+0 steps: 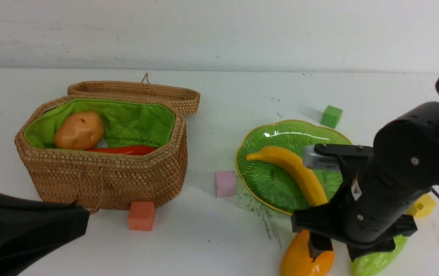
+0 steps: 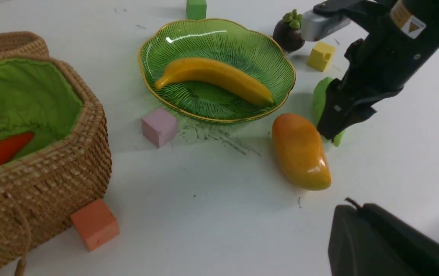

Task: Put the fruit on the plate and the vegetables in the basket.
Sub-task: Use the right arm to grab a mango and put it into the right plate

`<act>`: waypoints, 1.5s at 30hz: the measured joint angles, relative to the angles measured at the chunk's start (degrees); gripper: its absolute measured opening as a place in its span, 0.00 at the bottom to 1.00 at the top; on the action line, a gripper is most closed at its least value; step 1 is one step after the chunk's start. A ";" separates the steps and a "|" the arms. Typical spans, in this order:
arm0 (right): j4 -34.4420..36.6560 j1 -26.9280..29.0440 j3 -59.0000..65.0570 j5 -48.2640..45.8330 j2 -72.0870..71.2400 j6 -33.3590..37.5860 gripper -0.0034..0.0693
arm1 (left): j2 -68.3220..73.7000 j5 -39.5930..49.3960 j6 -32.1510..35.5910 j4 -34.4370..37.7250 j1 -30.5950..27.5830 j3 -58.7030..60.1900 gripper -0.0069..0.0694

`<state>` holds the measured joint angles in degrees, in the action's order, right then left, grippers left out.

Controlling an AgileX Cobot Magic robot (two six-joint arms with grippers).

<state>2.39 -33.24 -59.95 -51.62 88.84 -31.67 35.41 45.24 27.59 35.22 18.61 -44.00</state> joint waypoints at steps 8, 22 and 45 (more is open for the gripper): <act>-0.59 0.00 -0.06 8.12 7.62 -4.14 0.97 | 0.00 0.95 3.76 4.42 0.00 0.00 0.07; 0.79 -0.12 -0.38 8.76 14.43 -4.47 0.87 | 0.00 3.01 3.94 5.48 0.00 0.00 0.07; 3.98 -0.12 -0.63 7.40 14.76 2.66 0.77 | 0.00 2.93 4.13 5.50 0.00 0.00 0.07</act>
<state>6.37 -33.36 -60.58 -44.23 103.60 -29.00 35.41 48.17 31.71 40.72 18.61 -44.00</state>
